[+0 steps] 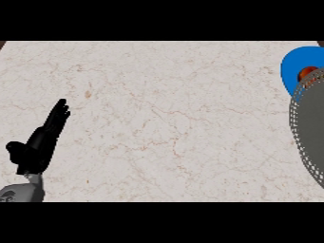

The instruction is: Pick the tomato from the placemat and place it in the plate

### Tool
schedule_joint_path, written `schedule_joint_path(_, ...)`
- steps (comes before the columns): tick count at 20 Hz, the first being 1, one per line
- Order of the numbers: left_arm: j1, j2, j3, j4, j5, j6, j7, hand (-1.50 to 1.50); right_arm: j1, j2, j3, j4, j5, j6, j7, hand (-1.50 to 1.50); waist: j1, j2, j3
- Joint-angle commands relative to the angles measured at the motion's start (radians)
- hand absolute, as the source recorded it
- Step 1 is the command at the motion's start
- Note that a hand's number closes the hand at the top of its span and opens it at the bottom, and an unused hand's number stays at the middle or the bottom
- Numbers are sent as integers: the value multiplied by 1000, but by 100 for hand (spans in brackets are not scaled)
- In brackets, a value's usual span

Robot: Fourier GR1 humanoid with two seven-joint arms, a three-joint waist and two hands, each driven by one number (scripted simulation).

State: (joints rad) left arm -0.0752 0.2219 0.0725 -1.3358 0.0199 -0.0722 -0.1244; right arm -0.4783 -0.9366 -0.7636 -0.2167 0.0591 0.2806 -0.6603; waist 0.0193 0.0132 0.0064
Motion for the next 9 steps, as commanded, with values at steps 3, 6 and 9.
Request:
schedule_joint_path(3, 16, -10, -11, -26, -10, 5, 10, 0, 58, -59, 7, 30, 11, 59, -53, -150, 10, -1, 0)
schedule_joint_path(6, 16, 11, 12, 2, 13, -30, -24, 0, 108, -18, 8, 44, 14, 70, -129, -150, 8, 0, 1)
schedule_joint_path(9, 19, 7, 15, -53, 14, -8, 15, 0, 121, -32, -2, 43, 11, 34, -160, -150, 16, 0, 4)
